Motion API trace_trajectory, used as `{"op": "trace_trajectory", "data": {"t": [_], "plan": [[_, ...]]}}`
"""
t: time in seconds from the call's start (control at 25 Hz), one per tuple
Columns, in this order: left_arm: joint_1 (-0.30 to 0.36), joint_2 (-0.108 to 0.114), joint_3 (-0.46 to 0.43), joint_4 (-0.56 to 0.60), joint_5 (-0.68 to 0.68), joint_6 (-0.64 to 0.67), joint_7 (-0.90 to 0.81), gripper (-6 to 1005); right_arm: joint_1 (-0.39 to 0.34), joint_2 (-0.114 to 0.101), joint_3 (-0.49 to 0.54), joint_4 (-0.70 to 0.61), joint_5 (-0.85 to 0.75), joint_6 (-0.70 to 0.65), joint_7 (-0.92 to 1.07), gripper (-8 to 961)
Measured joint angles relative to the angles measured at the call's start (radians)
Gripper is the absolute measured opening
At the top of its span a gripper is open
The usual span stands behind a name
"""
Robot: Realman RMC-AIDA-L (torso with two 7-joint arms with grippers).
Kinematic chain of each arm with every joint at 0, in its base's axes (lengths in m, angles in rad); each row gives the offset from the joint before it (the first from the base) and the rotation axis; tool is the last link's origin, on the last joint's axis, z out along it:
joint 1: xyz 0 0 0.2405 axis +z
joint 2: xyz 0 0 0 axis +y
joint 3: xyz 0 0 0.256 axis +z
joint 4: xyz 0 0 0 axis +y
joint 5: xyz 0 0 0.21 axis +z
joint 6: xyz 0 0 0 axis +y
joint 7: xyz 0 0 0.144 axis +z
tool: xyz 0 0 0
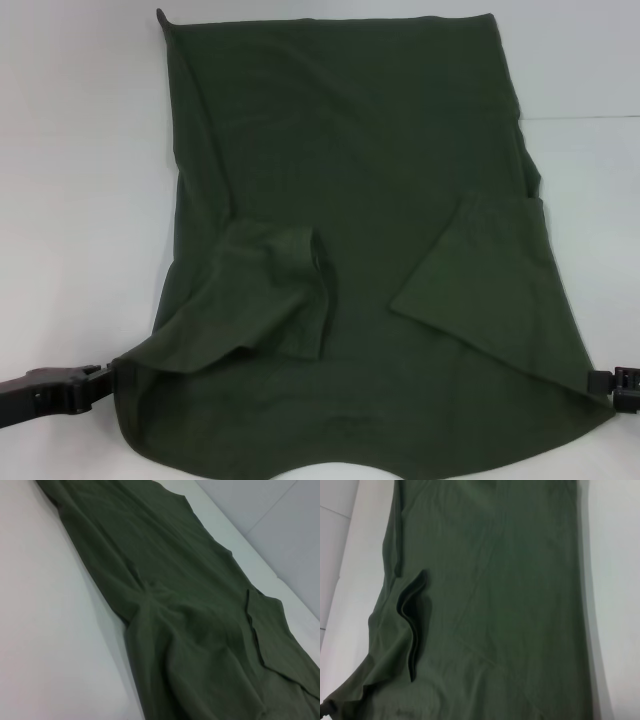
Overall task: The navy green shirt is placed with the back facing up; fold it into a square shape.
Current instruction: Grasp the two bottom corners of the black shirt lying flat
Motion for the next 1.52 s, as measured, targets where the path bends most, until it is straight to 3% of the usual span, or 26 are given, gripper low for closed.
{"op": "trace_trajectory", "data": {"t": [1.0, 1.52], "plan": [[0.0, -0.001, 0.0, -0.001, 0.0, -0.012, 0.005, 27, 0.025, 0.011, -0.006, 0.025, -0.002, -0.022, 0.005, 879], [0.0, 0.0, -0.003, -0.002, -0.002, -0.016, 0.005, 27, 0.028, 0.006, -0.004, 0.025, -0.039, -0.004, 0.03, 794]]}}
